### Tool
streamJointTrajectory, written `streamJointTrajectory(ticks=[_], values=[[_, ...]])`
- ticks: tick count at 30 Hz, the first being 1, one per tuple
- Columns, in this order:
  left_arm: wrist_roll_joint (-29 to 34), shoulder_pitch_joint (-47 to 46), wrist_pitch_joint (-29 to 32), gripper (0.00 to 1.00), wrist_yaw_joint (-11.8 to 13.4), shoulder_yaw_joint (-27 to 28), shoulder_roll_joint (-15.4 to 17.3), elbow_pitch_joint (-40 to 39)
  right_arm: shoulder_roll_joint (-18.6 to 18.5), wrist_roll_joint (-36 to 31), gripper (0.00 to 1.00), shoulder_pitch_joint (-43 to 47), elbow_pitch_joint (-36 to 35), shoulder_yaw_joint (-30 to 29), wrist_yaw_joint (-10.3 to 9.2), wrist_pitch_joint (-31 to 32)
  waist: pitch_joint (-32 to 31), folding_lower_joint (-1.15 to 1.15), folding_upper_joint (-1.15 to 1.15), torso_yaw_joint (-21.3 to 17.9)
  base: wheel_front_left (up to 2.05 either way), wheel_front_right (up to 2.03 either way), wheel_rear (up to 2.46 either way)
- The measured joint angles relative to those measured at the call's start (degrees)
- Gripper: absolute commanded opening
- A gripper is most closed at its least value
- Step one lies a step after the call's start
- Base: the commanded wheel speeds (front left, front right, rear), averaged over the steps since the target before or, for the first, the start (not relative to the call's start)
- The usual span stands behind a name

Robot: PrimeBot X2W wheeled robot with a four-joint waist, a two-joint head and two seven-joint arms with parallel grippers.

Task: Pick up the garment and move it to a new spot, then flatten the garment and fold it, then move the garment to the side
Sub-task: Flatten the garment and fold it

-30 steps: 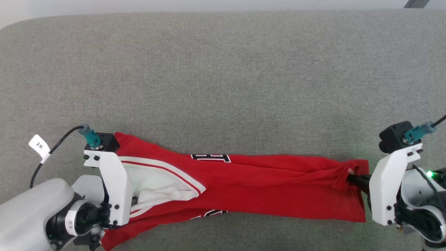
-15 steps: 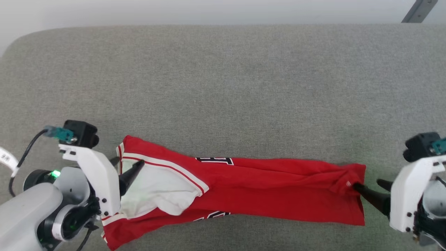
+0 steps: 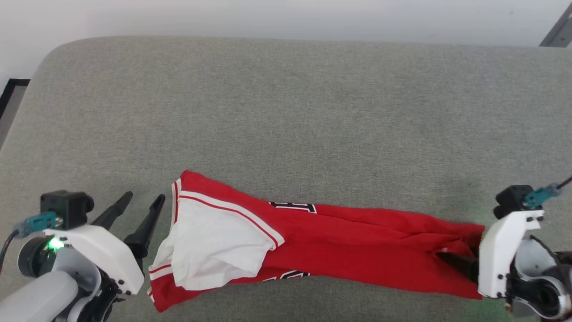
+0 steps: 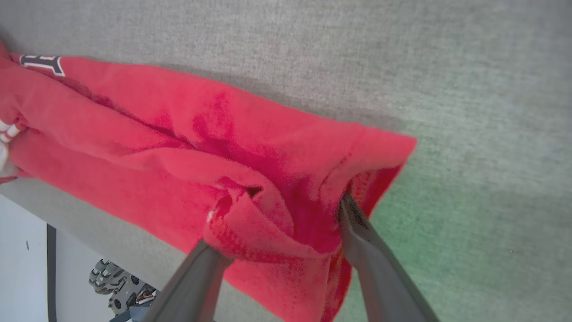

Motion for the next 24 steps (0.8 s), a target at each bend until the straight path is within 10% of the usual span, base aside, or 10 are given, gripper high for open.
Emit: streamJointTrajectory(ticks=[6, 7, 9, 24], values=[[0.86, 4.52, -3.12, 1.00, -1.05, 4.31, -2.71, 3.16, -2.25, 2.96, 1.00, -4.55, 8.46, 7.11, 0.00, -4.77, -0.07, 0.00, 0.00, 1.19, 0.00, 0.00, 0.00], [1.34, 5.21, -3.16, 1.00, -1.21, 5.39, -3.39, 3.60, -2.53, 4.12, 0.85, -5.02, 9.35, 8.01, -0.01, -5.05, -0.12, 0.00, 0.00, 1.42, 0.00, 0.00, 0.00], [3.33, 6.92, -3.28, 1.00, -1.66, 9.69, -5.27, 4.20, -3.04, 6.77, 0.00, -5.92, 10.68, 9.50, -0.01, -5.78, -0.25, 0.00, 0.00, 1.85, 0.00, 0.00, 0.00], [22.73, 24.64, -3.31, 1.00, -11.40, 37.22, -20.96, 6.88, -8.71, 15.01, 0.00, -6.65, 12.41, 8.31, 0.01, -8.61, -2.11, 0.00, 0.00, 2.11, 0.00, 0.00, 0.00]])
